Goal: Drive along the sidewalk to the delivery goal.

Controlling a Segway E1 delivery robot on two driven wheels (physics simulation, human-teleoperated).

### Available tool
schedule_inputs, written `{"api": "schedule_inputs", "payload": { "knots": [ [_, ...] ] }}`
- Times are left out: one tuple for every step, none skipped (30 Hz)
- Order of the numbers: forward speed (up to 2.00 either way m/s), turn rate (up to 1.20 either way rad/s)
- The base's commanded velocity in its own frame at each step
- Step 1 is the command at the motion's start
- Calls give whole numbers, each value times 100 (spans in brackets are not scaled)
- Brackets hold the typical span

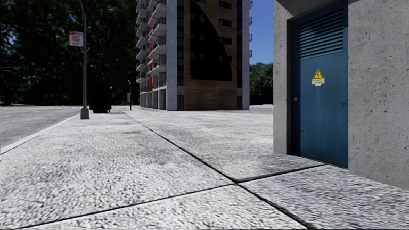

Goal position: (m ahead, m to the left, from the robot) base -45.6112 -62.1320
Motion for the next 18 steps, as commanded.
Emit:
{"api": "schedule_inputs", "payload": {
  "knots": [
    [0, -120],
    [0, -120],
    [0, -120],
    [0, -120],
    [0, -120],
    [0, -120],
    [0, -120],
    [0, -120],
    [0, -120],
    [0, -120],
    [0, -120],
    [0, -120],
    [0, -120],
    [0, -120],
    [0, -120],
    [0, -120],
    [0, -120],
    [0, -120]
  ]
}}
